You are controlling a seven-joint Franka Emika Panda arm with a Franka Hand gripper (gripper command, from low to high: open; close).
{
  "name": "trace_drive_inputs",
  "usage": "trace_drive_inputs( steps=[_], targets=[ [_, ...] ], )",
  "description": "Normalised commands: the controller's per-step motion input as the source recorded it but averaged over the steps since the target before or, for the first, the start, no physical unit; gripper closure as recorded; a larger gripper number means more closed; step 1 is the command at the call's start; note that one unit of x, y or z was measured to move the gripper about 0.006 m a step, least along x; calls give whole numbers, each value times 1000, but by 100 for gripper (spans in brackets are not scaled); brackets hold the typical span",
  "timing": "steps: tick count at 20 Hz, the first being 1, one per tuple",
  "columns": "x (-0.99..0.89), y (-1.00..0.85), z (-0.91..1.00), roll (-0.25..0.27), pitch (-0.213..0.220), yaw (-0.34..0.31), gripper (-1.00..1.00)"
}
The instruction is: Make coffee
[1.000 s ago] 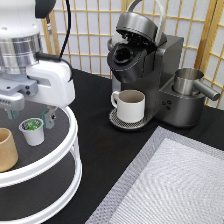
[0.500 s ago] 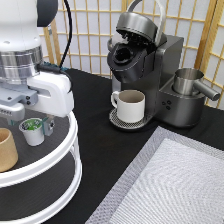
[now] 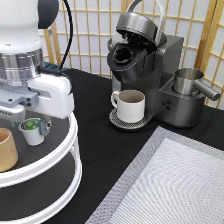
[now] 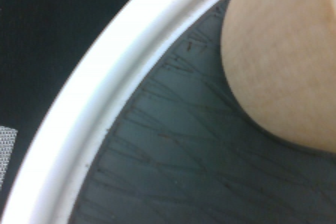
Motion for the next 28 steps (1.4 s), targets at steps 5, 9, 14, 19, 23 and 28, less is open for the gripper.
trace_drive_inputs(
  steps=[5, 9, 14, 19, 23, 28],
  targets=[
    [2, 0, 125, 13, -6, 0, 100],
    [23, 196, 766, 0, -2, 6, 100],
    [5, 492, 979, 40, 50, 29, 100],
    [37, 684, 875, 98, 130, 84, 100],
    [85, 691, 758, 151, 136, 84, 100],
    [178, 524, 683, 212, 72, 66, 100]
  ],
)
